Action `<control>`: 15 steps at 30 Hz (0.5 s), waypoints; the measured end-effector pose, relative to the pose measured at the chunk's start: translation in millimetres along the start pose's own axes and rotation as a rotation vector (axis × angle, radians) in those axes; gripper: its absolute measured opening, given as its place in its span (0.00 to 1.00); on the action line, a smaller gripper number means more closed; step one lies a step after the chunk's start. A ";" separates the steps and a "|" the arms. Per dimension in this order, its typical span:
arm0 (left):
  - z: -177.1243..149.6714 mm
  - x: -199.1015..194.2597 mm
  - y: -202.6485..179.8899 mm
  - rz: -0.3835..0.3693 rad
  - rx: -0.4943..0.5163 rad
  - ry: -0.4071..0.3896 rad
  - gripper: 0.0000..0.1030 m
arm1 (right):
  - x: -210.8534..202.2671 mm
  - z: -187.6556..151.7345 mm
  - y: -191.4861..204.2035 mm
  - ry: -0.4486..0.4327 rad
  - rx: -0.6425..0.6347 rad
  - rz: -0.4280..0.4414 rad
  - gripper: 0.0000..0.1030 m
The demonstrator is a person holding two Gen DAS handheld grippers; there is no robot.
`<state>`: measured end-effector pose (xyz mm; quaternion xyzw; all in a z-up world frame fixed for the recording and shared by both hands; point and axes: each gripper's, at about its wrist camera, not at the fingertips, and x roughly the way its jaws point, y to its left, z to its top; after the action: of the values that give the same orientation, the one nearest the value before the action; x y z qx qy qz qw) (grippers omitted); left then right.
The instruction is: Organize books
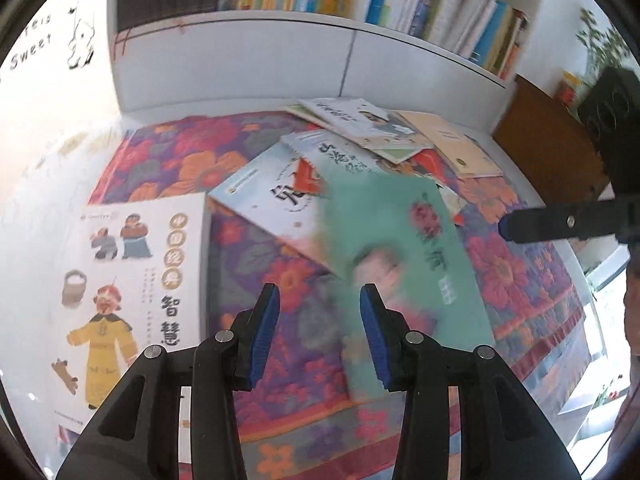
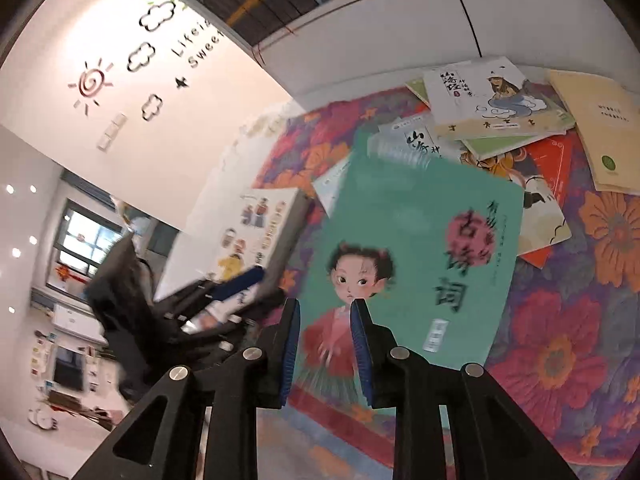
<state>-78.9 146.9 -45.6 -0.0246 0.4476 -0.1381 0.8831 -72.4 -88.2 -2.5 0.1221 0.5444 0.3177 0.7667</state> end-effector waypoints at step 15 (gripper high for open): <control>-8.9 75.1 -17.3 -0.012 -0.022 0.126 0.40 | 26.8 -31.5 -117.5 0.082 0.187 -0.159 0.26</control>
<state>-47.7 111.0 -106.9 -0.0283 0.5038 -0.1398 0.8520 -54.0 -166.9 -97.3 0.1363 0.6104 0.2084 0.7519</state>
